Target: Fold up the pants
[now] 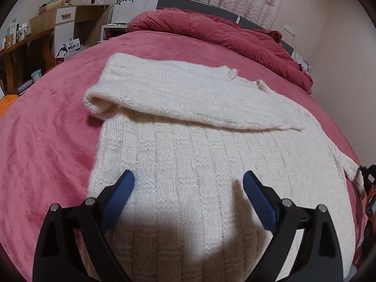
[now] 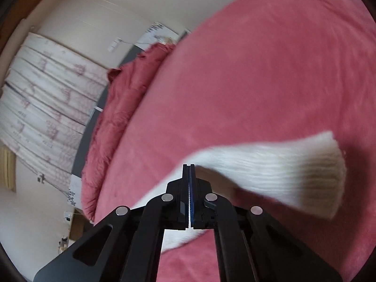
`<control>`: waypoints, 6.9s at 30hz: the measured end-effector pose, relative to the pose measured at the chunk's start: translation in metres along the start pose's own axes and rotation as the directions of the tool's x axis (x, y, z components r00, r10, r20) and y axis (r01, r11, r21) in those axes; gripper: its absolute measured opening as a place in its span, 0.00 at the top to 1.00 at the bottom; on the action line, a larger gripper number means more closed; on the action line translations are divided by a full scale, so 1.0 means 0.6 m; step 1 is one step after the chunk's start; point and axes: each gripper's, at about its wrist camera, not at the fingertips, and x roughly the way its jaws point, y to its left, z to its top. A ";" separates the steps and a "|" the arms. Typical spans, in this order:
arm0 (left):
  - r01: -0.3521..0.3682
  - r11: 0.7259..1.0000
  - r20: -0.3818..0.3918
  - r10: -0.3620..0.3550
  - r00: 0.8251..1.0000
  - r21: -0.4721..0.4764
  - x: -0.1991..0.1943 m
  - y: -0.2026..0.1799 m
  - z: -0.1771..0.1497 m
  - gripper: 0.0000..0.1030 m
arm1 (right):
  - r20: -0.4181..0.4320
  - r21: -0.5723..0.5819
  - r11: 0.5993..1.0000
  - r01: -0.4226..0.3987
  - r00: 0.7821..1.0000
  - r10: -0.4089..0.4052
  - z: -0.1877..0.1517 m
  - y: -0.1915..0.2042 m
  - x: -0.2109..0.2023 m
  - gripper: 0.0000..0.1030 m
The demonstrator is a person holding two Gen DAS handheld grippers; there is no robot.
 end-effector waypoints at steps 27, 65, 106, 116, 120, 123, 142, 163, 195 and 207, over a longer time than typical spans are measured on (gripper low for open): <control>0.023 1.000 -0.005 -0.023 1.000 -0.012 0.004 0.006 0.001 0.07 | 0.085 0.176 0.980 -0.094 0.993 0.080 -0.031 -0.005 0.020 0.85; 0.165 0.978 0.083 -0.156 0.984 -0.127 0.006 -0.013 0.154 0.41 | -0.455 -0.148 0.923 -0.356 0.853 0.256 -0.347 0.177 0.076 0.43; 0.136 0.991 -0.044 -0.135 0.990 0.009 0.112 -0.039 0.159 0.89 | -0.392 -0.194 0.965 -0.176 0.916 0.089 -0.327 0.185 0.093 0.69; 0.052 0.984 0.039 -0.059 0.997 0.170 0.088 -0.098 0.180 0.90 | -0.338 -0.625 0.744 -0.235 0.941 0.014 -0.361 0.344 0.116 0.68; -0.011 0.969 -0.026 0.018 0.999 0.247 0.144 -0.114 0.179 0.88 | -0.316 -0.724 0.671 -0.160 0.942 -0.117 -0.394 0.372 0.196 0.68; -0.001 0.976 -0.027 0.007 1.000 0.218 0.156 -0.097 0.179 0.88 | -0.291 -0.717 0.691 -0.089 0.940 -0.180 -0.389 0.352 0.236 0.72; 0.032 0.993 -0.047 -0.026 0.999 0.115 0.014 0.018 0.076 0.38 | -0.272 -0.645 0.755 -0.119 0.959 -0.082 -0.397 0.280 0.021 0.45; 0.236 0.965 -0.180 -0.213 0.960 0.116 -0.206 0.112 -0.183 0.46 | -0.705 -0.220 0.934 -0.280 0.708 0.047 -0.415 0.032 -0.162 0.45; 0.520 0.854 -0.258 -0.499 0.827 0.017 -0.400 0.129 -0.197 0.92 | -0.772 -0.093 0.841 -0.533 0.572 0.277 -0.405 0.058 -0.390 0.94; 0.578 0.808 -0.290 -0.583 0.759 -0.112 -0.499 0.157 -0.259 0.91 | -0.692 -0.244 0.851 -0.465 0.698 0.184 -0.385 0.027 -0.487 1.00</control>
